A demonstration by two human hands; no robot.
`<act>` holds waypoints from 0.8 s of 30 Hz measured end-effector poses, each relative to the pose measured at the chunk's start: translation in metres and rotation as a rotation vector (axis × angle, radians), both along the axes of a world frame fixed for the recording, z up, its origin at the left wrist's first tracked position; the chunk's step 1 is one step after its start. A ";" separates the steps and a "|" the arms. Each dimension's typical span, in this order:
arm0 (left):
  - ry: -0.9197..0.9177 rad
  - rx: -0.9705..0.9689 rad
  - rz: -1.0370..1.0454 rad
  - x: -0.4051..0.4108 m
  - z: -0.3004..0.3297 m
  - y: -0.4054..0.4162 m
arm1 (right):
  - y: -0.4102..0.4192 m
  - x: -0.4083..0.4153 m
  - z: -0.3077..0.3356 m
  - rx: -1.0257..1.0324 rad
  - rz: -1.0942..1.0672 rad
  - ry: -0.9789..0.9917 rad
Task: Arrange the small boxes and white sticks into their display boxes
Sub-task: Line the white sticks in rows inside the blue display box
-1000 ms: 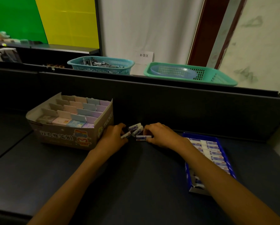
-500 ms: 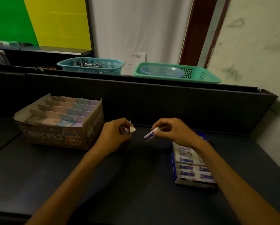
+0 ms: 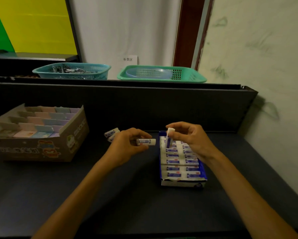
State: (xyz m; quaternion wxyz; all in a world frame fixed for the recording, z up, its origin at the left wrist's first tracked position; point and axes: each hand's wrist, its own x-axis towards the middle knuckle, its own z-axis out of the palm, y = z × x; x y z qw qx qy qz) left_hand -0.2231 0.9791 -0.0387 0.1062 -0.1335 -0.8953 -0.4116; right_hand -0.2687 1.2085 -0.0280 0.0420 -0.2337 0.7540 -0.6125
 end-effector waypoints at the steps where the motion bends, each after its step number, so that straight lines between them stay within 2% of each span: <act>1: 0.007 -0.009 -0.007 0.000 0.000 0.003 | 0.003 0.001 -0.001 -0.004 0.002 -0.007; 7: 0.061 -0.070 -0.015 -0.002 -0.004 0.018 | 0.019 0.005 -0.006 0.047 0.009 -0.025; 15: 0.035 -0.136 -0.024 -0.006 -0.002 0.035 | 0.034 0.008 -0.008 0.138 -0.005 0.040; 19: 0.087 -0.215 -0.013 -0.006 0.000 0.039 | 0.040 0.011 -0.007 0.191 0.008 0.085; 24: 0.045 -0.045 -0.036 -0.004 0.003 0.042 | 0.043 0.014 -0.005 0.175 0.005 0.122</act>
